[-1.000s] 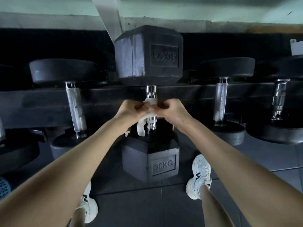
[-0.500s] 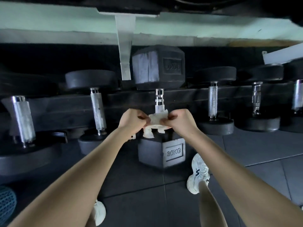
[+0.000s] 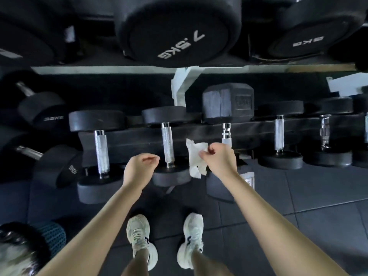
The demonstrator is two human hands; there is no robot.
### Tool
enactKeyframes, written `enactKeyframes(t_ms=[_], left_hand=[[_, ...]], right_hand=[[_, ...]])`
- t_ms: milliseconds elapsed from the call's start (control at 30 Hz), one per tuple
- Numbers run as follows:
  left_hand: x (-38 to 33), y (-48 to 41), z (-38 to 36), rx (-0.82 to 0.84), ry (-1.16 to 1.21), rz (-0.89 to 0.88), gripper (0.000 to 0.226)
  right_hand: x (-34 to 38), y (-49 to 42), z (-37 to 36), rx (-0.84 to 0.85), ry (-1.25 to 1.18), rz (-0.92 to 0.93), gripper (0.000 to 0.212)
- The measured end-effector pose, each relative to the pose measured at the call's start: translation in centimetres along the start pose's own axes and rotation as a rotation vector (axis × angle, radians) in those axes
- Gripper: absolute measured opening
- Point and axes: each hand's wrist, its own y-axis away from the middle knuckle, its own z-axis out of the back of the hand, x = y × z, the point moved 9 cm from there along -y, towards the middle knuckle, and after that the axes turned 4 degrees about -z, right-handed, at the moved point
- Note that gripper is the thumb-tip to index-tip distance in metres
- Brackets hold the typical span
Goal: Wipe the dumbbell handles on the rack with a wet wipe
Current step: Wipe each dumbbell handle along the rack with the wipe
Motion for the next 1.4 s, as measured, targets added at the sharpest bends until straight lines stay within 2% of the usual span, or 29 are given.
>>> enactKeyframes(t_ms=[100, 167, 233, 267, 400, 433, 500, 533, 633, 767, 867, 967, 1067, 1167, 1267, 1400], left_hand=[[2.4, -1.3, 0.7, -0.111, 0.162, 0.133, 0.012], [3.5, -2.6, 0.6, -0.162, 0.187, 0.163, 0.012], [4.1, -4.1, -0.2, -0.172, 0.2, 0.171, 0.011], [4.5, -5.0, -0.7, -0.172, 0.212, 0.18, 0.011], [6.1, -8.4, -3.1, -0.144, 0.256, 0.237, 0.014], [6.2, -9.1, -3.5, -0.134, 0.24, 0.23, 0.016], [6.3, -10.1, -4.2, -0.129, 0.201, 0.188, 0.017], [6.2, -10.5, -4.4, -0.13, 0.193, 0.17, 0.019], [6.3, -11.2, -4.4, -0.125, 0.15, 0.147, 0.027], [7.1, -11.8, -5.6, 0.022, 0.202, 0.216, 0.027], [7.5, -11.3, -6.8, 0.109, 0.336, 0.317, 0.013], [7.6, -11.4, -5.7, 0.01, 0.257, 0.273, 0.015], [5.7, -10.8, -3.7, -0.128, 0.001, 0.105, 0.003], [3.9, -10.0, -2.9, -0.185, -0.192, -0.031, 0.011], [3.6, -9.9, -2.8, -0.191, -0.219, -0.029, 0.015], [3.6, -9.7, -3.4, -0.135, -0.226, -0.018, 0.025]], right_hand=[[-0.5, -2.0, -3.0, 0.062, 0.055, -0.009, 0.037], [-0.8, -3.5, -4.0, 0.041, 0.06, -0.005, 0.007], [-1.1, -5.0, -4.9, 0.015, 0.015, -0.018, 0.027], [-1.1, -6.0, -5.3, 0.002, 0.014, -0.014, 0.029], [-0.8, -9.0, -7.8, -0.046, 0.051, -0.026, 0.014], [-0.6, -9.5, -9.1, -0.002, 0.043, -0.014, 0.012], [-0.3, -9.8, -12.2, 0.158, -0.082, -0.023, 0.024], [-0.3, -9.5, -13.5, 0.263, -0.211, -0.085, 0.029], [-0.3, -8.6, -16.2, 0.49, -0.532, -0.315, 0.022], [-0.4, -8.0, -17.6, 0.6, -0.647, -0.435, 0.019], [-0.5, -7.7, -17.6, 0.626, -0.69, -0.454, 0.022], [-0.2, -8.0, -16.7, 0.541, -0.607, -0.358, 0.023], [0.2, -8.7, -14.7, 0.298, -0.332, -0.128, 0.036], [0.8, -8.5, -13.3, 0.152, -0.083, 0.016, 0.038], [1.1, -8.0, -12.2, 0.094, -0.013, 0.061, 0.038], [0.7, -7.3, -11.6, 0.143, 0.008, 0.064, 0.024]])
